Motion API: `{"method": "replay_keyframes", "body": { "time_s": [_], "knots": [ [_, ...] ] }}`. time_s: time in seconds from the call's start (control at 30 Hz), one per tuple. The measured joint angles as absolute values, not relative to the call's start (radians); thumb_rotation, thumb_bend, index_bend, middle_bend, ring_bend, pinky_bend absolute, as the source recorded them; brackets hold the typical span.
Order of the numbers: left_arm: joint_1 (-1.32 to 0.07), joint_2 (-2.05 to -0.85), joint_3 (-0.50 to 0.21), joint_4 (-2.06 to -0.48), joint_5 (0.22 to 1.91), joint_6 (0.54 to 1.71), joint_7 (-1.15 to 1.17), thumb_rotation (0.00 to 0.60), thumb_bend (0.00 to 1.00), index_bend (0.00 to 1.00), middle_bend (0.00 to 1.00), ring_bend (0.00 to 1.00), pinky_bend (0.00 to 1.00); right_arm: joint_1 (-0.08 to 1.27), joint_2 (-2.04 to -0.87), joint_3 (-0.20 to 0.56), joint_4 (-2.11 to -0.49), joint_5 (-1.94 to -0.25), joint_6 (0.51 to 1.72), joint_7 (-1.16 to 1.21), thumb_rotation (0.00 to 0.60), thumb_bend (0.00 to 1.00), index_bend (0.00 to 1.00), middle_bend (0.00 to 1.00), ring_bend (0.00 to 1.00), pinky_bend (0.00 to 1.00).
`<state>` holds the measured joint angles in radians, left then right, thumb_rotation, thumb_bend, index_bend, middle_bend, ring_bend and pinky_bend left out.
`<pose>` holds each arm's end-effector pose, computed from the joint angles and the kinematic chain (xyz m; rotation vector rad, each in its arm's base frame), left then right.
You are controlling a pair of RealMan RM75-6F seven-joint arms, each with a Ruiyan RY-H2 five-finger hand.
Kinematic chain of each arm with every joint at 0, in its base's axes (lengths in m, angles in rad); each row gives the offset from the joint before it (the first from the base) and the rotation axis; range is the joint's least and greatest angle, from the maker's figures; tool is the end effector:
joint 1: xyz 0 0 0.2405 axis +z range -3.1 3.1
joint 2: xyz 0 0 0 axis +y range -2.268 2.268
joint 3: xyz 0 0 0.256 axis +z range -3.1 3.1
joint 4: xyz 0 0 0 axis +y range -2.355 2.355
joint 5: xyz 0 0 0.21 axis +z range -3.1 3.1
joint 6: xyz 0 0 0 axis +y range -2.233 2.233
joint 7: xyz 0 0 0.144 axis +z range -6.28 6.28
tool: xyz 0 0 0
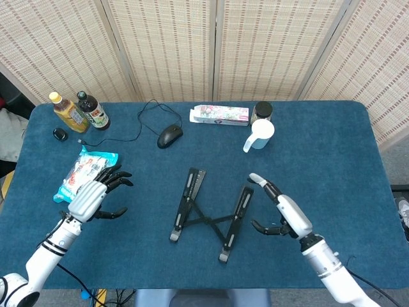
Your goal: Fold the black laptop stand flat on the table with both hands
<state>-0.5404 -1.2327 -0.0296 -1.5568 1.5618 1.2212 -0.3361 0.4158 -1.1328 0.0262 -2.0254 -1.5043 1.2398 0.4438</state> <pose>-0.2101 0.2927 0.0863 -1.7791 -1.1158 -1.2891 -0.1577 -0.2248 0.0955 1.5061 -1.6583 1.5262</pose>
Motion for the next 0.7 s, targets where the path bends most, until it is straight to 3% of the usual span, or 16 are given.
{"method": "replay_keyframes", "body": {
  "time_s": [0.23, 0.37, 0.5, 0.7],
  "knots": [
    [-0.543, -1.237, -0.035, -1.552, 1.557, 1.208, -0.286, 0.6, 0.22, 0.28, 0.17, 0.03, 0.05, 0.401, -1.07, 0.012, -1.995, -1.578, 1.251, 0.289, 0.6, 0.25, 0.0, 0.14, 0.0, 0.03],
    [-0.544, -1.241, -0.038, -1.545, 1.551, 1.2, -0.24, 0.6, 0.22, 0.28, 0.17, 0.03, 0.06, 0.413, -1.065, 0.01, -1.938, -1.584, 1.211, 0.114, 0.6, 0.16, 0.0, 0.12, 0.0, 0.03],
    [-0.544, -1.244, -0.041, -1.541, 1.544, 1.192, -0.183, 0.6, 0.22, 0.28, 0.17, 0.03, 0.05, 0.429, -1.087, 0.01, -1.865, -1.574, 1.165, -0.053, 0.6, 0.06, 0.0, 0.1, 0.0, 0.03],
    [-0.543, -1.251, -0.041, -1.54, 1.534, 1.176, -0.149, 0.6, 0.22, 0.28, 0.17, 0.03, 0.06, 0.459, -1.177, 0.018, -1.736, -1.54, 1.097, -0.22, 0.6, 0.03, 0.0, 0.1, 0.0, 0.03]
  ]
}}
